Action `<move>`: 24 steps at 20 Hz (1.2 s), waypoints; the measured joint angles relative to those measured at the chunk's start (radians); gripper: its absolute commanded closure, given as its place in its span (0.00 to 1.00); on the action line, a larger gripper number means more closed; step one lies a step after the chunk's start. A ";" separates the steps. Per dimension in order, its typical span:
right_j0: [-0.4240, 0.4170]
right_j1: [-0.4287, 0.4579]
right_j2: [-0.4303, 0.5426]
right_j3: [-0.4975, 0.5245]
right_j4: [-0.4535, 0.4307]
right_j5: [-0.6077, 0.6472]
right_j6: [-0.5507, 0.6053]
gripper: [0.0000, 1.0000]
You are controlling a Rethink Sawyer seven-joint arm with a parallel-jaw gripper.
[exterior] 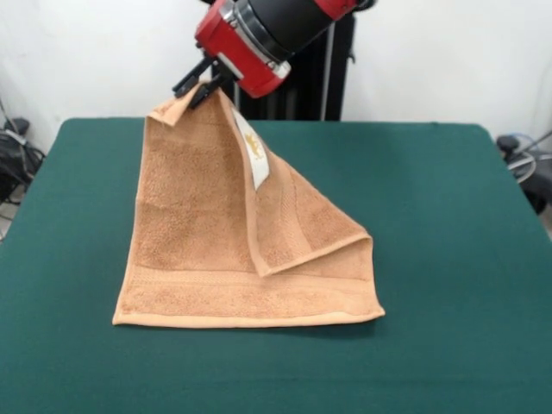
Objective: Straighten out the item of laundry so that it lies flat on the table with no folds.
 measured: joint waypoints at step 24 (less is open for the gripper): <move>0.013 -0.006 0.000 0.091 0.005 -0.085 0.000 1.00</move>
